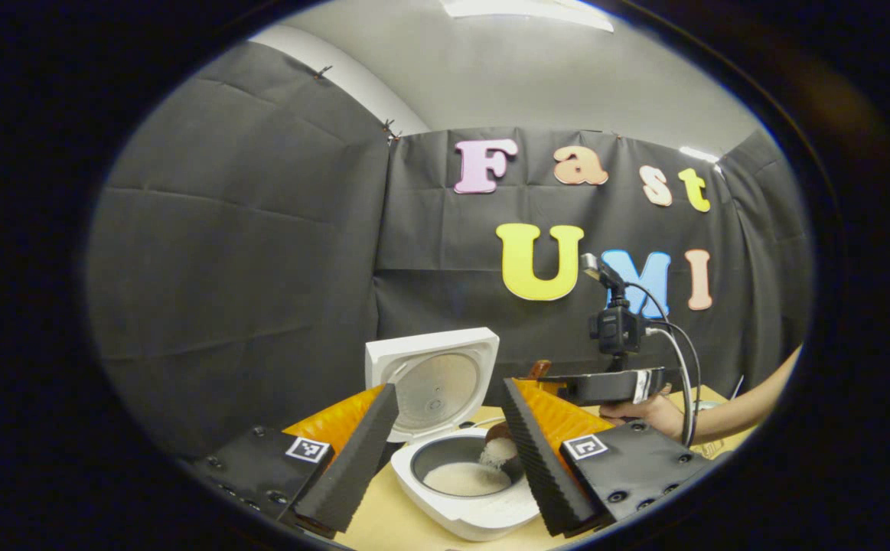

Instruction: Close the left gripper, press the button to open the rice cooker; take a wooden spoon from the chopstick holder with the right hand, scoop a spoonful of rice and pour it into the rice cooker, then put the wooden spoon back into the chopstick holder.

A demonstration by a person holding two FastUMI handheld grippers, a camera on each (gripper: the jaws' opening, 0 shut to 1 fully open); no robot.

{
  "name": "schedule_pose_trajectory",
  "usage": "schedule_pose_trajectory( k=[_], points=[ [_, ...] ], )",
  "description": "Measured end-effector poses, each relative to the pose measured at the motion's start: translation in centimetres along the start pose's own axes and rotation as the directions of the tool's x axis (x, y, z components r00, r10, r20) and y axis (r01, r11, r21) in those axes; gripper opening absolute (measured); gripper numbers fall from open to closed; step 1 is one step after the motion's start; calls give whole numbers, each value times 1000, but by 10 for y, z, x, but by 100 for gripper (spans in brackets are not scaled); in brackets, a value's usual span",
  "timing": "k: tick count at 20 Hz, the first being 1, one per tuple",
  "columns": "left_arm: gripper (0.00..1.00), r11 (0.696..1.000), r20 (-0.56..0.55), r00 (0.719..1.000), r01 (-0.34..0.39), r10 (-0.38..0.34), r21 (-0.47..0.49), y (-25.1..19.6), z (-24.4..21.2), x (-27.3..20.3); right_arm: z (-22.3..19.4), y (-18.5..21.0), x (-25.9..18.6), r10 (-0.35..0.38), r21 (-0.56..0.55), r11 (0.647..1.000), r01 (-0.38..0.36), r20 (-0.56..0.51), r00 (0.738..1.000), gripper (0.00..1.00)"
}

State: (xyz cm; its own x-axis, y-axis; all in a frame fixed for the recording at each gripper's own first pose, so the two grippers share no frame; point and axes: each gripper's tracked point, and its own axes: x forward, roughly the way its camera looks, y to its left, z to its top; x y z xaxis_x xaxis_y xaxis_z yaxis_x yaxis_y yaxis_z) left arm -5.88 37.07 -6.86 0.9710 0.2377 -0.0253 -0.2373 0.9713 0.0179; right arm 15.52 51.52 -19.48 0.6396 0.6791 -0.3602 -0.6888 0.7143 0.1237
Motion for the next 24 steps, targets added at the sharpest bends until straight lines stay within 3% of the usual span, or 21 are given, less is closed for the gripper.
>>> schedule_pose_trajectory(
  k=[3,7,10,13,17,21,24],
  points=[
    [94,1000,-2,1000,-20,20,4,8,-3,-5,3,28,-1,55,-180,982,-54,3,998,7],
    [94,999,-6,999,-40,40,-8,12,-7,-8,12,56,-9,155,-388,912,-136,18,988,7],
    [94,999,-6,999,-44,44,-10,10,-5,-13,12,65,-15,188,-455,875,-163,10,982,7],
    [95,999,-9,999,-43,43,-6,6,-6,-16,25,60,-20,208,-355,919,-172,66,976,7],
    [94,999,-2,999,-41,41,-10,0,0,-18,50,32,-37,199,-69,979,-192,124,972,7],
    [94,1000,4,1000,-10,10,-12,-16,2,-15,66,-12,-67,163,215,956,-199,175,971,7],
    [94,1000,3,1000,18,-18,-7,-34,4,-10,70,-43,-97,106,313,935,-166,200,974,7]
  ],
)
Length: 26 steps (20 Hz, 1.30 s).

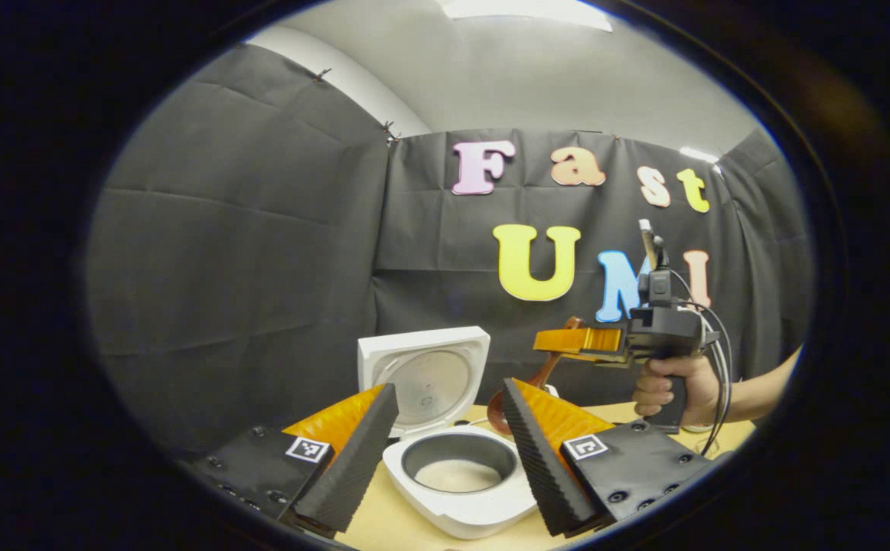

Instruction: Close the left gripper, press the button to open the rice cooker; take a wooden spoon from the chopstick holder with the right hand, scoop a spoonful of rice and pour it into the rice cooker, then put the wooden spoon back into the chopstick holder.

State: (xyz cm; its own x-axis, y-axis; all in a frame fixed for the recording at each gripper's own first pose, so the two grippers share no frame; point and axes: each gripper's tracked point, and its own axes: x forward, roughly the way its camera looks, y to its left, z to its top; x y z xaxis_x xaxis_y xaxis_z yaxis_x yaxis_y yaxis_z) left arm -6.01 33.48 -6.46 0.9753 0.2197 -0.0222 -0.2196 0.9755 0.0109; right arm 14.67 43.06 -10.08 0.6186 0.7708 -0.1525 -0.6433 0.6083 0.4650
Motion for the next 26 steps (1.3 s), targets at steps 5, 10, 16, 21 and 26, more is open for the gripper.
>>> schedule_pose_trajectory(
  k=[5,10,16,21,26],
  points=[
    [94,998,4,998,62,-62,1,-35,3,10,25,-28,-59,-51,119,992,43,59,997,6],
    [94,991,9,991,136,-136,-11,-80,5,18,48,-63,-120,-130,202,974,105,117,985,7],
    [94,974,7,974,226,-226,-5,-137,7,24,75,-106,-191,-227,238,954,182,176,958,7],
    [94,956,5,956,292,-292,-24,-180,5,33,78,-144,-256,-346,244,924,294,209,915,7],
    [94,941,-3,941,338,-338,-12,-212,5,37,80,-177,-312,-440,265,886,380,227,869,7]
  ],
)
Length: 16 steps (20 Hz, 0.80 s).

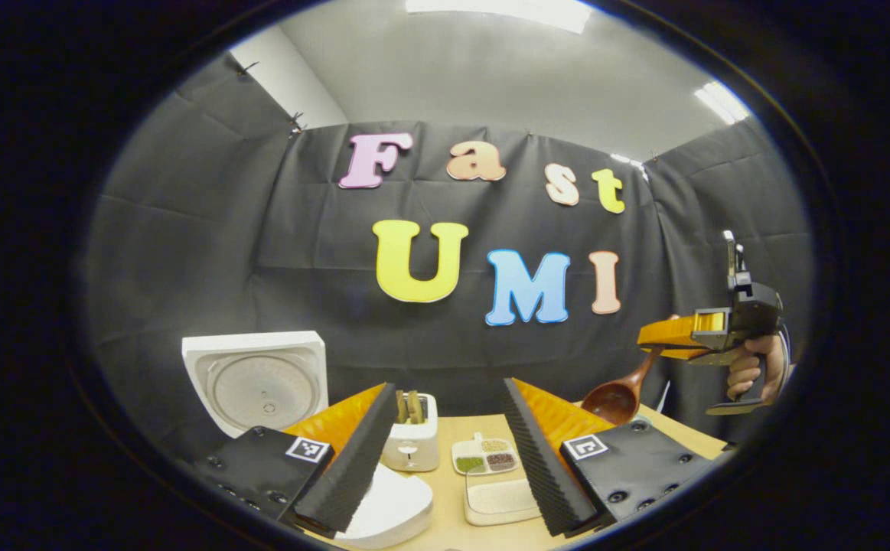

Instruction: Close the left gripper, press the button to open the rice cooker; take a wooden spoon from the chopstick holder with the right hand, scoop a spoonful of rice and pour it into the rice cooker, then put the wooden spoon back into the chopstick holder.

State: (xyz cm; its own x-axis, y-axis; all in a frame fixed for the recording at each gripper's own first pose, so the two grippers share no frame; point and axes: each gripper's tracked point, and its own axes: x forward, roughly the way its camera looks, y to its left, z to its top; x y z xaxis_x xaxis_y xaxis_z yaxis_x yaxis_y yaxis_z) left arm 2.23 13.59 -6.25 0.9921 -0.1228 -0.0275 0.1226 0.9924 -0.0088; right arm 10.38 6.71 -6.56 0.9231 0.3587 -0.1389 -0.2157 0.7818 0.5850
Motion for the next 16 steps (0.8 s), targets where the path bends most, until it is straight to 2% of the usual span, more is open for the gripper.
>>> schedule_pose_trajectory(
  k=[4,9,16],
  points=[
    [94,999,-4,999,32,-32,-7,-23,0,8,7,-38,-20,-81,-40,996,82,27,996,7],
    [94,999,-15,999,51,-51,3,-46,-3,11,3,-84,-42,-191,-126,973,193,28,981,7],
    [94,998,-26,998,55,-54,23,-70,-2,8,-32,-139,-53,-291,-219,934,283,-5,957,7]
  ],
)
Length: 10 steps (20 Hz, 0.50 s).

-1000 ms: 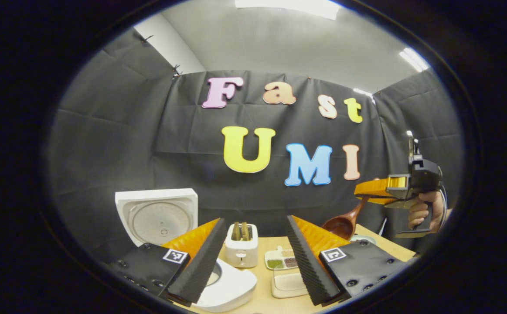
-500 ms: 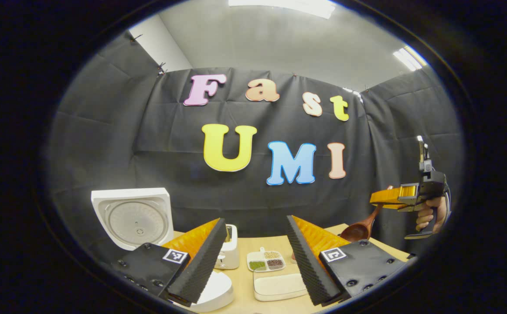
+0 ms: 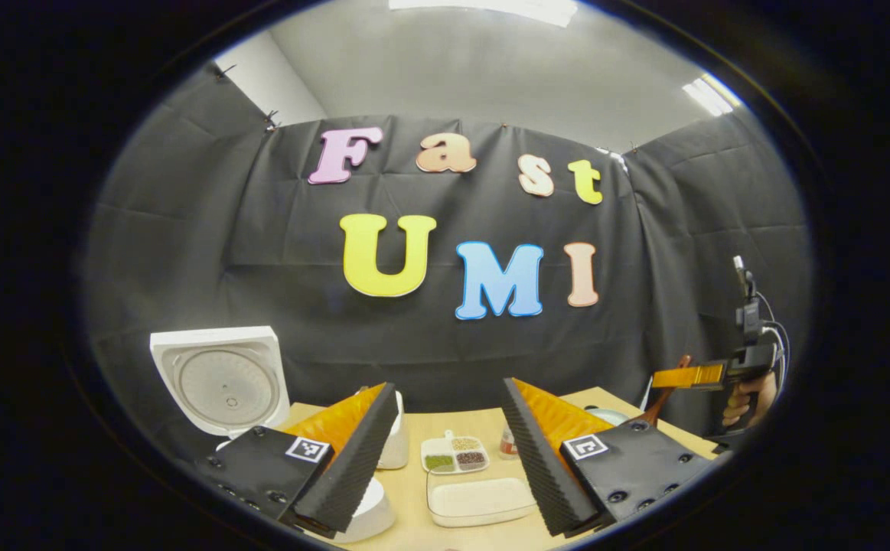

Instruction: Close the left gripper, press the button to open the rice cooker; take a wooden spoon from the chopstick holder with the right hand, scoop a spoonful of rice and pour it into the rice cooker, then put the wooden spoon back into the chopstick holder.

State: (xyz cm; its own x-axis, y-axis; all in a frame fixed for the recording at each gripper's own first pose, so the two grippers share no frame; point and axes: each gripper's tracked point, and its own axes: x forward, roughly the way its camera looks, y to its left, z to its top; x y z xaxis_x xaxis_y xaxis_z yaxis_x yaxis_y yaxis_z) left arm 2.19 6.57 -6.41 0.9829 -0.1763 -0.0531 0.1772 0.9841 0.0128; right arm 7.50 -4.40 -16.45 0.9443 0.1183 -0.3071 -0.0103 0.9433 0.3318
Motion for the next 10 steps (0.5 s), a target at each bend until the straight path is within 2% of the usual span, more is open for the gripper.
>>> schedule_pose_trajectory(
  k=[10],
  points=[
    [94,999,-61,997,-43,43,8,-2,-16,-20,-76,-30,23,-78,-26,997,76,-111,991,7]
  ],
)
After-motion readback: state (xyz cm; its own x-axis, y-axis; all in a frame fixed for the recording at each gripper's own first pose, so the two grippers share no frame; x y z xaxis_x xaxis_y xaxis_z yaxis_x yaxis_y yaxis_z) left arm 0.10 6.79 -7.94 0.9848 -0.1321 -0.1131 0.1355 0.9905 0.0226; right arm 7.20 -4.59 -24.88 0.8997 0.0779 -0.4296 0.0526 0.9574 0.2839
